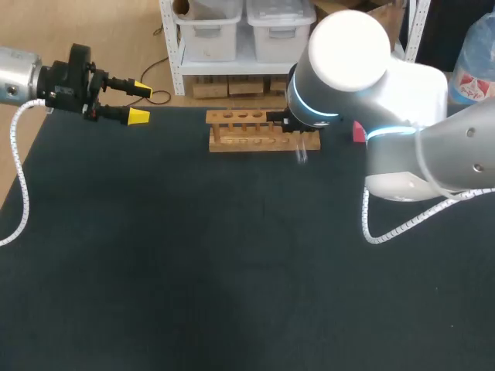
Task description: Grasp the test tube, adjust it, and insert it.
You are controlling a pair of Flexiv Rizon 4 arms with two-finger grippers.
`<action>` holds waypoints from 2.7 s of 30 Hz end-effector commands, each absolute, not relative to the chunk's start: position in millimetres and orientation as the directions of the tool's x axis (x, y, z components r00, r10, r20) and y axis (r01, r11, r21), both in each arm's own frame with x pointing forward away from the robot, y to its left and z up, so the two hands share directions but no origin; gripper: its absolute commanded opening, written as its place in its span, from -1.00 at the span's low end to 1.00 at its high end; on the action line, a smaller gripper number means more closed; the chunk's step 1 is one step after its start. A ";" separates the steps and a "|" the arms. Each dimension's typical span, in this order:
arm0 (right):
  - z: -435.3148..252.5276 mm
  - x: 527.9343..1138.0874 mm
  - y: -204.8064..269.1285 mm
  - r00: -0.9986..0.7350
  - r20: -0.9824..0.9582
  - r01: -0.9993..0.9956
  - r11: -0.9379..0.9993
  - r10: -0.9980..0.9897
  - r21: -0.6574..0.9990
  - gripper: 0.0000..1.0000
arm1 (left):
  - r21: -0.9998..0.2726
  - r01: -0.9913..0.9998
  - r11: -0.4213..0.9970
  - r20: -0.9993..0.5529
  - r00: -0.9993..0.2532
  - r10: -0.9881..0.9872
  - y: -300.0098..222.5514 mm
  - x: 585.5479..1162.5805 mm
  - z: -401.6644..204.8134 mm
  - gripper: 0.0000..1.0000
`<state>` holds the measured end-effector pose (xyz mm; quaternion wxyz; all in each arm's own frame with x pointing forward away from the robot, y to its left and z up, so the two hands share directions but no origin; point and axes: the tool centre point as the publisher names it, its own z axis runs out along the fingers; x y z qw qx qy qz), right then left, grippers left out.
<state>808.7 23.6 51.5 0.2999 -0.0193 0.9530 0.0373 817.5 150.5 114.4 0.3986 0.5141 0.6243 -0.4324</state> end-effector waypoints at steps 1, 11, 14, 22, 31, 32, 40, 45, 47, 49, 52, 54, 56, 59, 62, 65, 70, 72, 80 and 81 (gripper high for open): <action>47.2 810.5 24.9 -0.825 -0.565 -0.061 0.996 -0.014 0.064 -1.00 | -0.128 0.987 0.097 -0.943 -0.151 0.296 150.8 817.1 113.6 1.00; 40.7 813.1 26.5 -0.843 -0.539 -0.064 0.995 -0.014 0.075 -1.00 | -0.128 0.987 0.097 -0.943 -0.151 0.296 150.8 817.1 113.6 1.00; 39.4 813.8 27.3 -0.847 -0.532 -0.069 0.995 -0.017 0.078 -1.00 | -0.128 0.987 0.097 -0.943 -0.151 0.296 150.8 817.1 113.6 1.00; 36.2 813.9 29.1 -0.857 -0.515 -0.075 0.994 -0.022 0.083 -1.00 | -0.128 0.987 0.097 -0.943 -0.151 0.296 150.8 817.1 113.6 1.00; 42.2 806.4 30.3 -0.854 -0.520 -0.051 0.994 0.009 0.101 -1.00 | -0.128 0.987 0.097 -0.943 -0.151 0.296 150.8 817.1 113.6 1.00; 44.9 803.4 31.1 -0.852 -0.523 -0.044 0.993 0.019 0.107 -1.00 | -0.128 0.987 0.097 -0.943 -0.151 0.296 150.8 817.1 113.6 1.00; 74.5 776.9 36.1 -0.828 -0.556 0.018 0.994 0.076 0.109 -1.00 | -0.128 0.987 0.097 -0.943 -0.151 0.296 150.8 817.1 113.6 1.00; 93.3 767.4 33.9 -0.809 -0.582 0.027 0.995 0.077 0.095 -1.00 | -0.128 0.987 0.097 -0.943 -0.151 0.296 150.8 817.1 113.6 1.00; 99.1 764.9 31.6 -0.801 -0.594 0.023 0.995 0.076 0.096 -1.00 | -0.128 0.987 0.097 -0.943 -0.151 0.296 150.8 817.1 113.6 1.00; 104.1 762.9 29.3 -0.793 -0.604 0.010 0.995 0.071 0.104 -1.00 | -0.128 0.987 0.097 -0.943 -0.151 0.296 150.8 817.1 113.6 1.00; 110.0 760.1 25.7 -0.785 -0.617 -0.026 0.993 0.049 0.112 -1.00 | -0.128 0.987 0.097 -0.943 -0.151 0.296 150.8 817.1 113.6 1.00; 113.0 758.1 23.2 -0.782 -0.622 -0.041 0.993 0.040 0.115 -1.00 | -0.128 0.987 0.097 -0.943 -0.151 0.296 150.8 817.1 113.6 1.00; 114.8 756.4 20.6 -0.781 -0.623 -0.045 0.993 0.034 0.110 -1.00 | -0.128 0.987 0.097 -0.943 -0.151 0.296 150.8 817.1 113.6 1.00; 116.2 755.4 19.1 -0.780 -0.625 -0.065 0.991 0.022 0.116 -1.00 | -0.128 0.987 0.097 -0.943 -0.151 0.296 150.8 817.1 113.6 1.00; 116.6 755.2 19.2 -0.784 -0.621 -0.080 0.989 0.016 0.128 -1.00 | -0.128 0.987 0.097 -0.943 -0.151 0.296 150.8 817.1 113.6 1.00; 116.6 755.2 19.2 -0.784 -0.621 -0.080 0.989 0.016 0.128 -1.00 | -0.128 0.987 0.097 -0.943 -0.151 0.296 150.8 817.1 113.6 1.00; 116.6 755.2 19.2 -0.784 -0.621 -0.080 0.989 0.016 0.128 -1.00 | -0.128 0.987 0.097 -0.943 -0.151 0.296 150.8 817.1 113.6 1.00; 116.6 755.2 19.2 -0.784 -0.621 -0.080 0.989 0.016 0.128 -1.00 | -0.128 0.987 0.097 -0.943 -0.151 0.296 150.8 817.1 113.6 1.00; 117.5 758.5 17.1 -0.744 -0.668 -0.066 0.994 0.012 0.091 -1.00 | -0.128 0.987 0.097 -0.943 -0.151 0.296 150.8 817.1 113.6 1.00; 120.9 760.5 16.1 -0.716 -0.697 -0.064 0.991 0.040 0.122 -1.00 | -0.128 0.987 0.097 -0.943 -0.151 0.296 150.8 817.1 113.6 1.00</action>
